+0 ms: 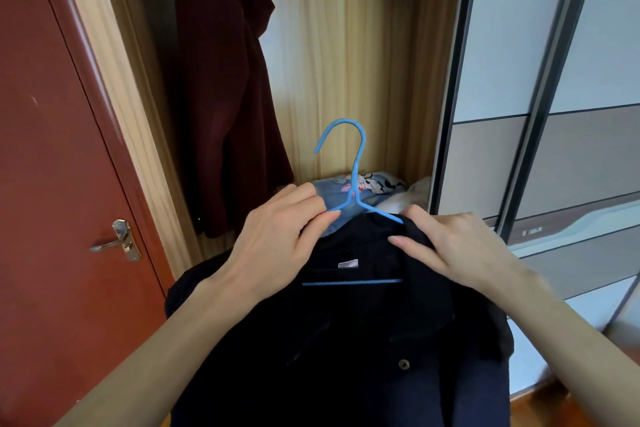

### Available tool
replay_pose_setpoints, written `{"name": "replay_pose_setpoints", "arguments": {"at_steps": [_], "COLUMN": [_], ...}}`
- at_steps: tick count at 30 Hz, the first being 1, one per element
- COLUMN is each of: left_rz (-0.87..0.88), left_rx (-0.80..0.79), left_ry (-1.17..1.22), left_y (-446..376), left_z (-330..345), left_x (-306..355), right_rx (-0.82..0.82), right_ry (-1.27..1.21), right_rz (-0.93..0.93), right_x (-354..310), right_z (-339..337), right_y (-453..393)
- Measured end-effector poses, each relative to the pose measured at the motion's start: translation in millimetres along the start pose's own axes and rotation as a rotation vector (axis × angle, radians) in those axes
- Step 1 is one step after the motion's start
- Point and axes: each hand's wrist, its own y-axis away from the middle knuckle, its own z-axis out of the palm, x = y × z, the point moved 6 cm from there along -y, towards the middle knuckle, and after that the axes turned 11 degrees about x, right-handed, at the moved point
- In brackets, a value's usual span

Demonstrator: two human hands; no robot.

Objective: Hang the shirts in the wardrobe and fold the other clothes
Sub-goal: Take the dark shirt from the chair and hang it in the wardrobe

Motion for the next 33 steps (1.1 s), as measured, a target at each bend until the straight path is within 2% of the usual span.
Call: {"name": "replay_pose_setpoints", "arguments": {"at_steps": [4, 10, 18, 21, 26, 31, 33], "left_rz": [-0.006, 0.03, -0.034, -0.017, 0.006, -0.055, -0.034], "left_rx": [-0.061, -0.032, -0.053, -0.023, 0.018, 0.126, 0.157], "left_ry": [0.134, 0.159, 0.152, 0.111, 0.071, 0.145, 0.009], "left_y": [-24, -71, -124, -151, -202, -251, -268], "left_z": [17, 30, 58, 69, 80, 76, 76], "left_x": [7, 12, -9, -7, -10, -18, -24], "right_rx": [0.058, 0.043, -0.092, -0.113, 0.035, 0.152, 0.186], "right_ry": [0.005, -0.092, -0.404, -0.384, -0.305, -0.289, -0.295], "right_rz": [0.002, 0.049, 0.115, 0.171, 0.188, 0.21, 0.222], "right_x": [15, 48, 107, 133, 165, 193, 205], "right_z": [-18, -24, -27, -18, -18, -24, -27], "right_y": [-7, -38, -68, -83, -112, -148, -160]}}
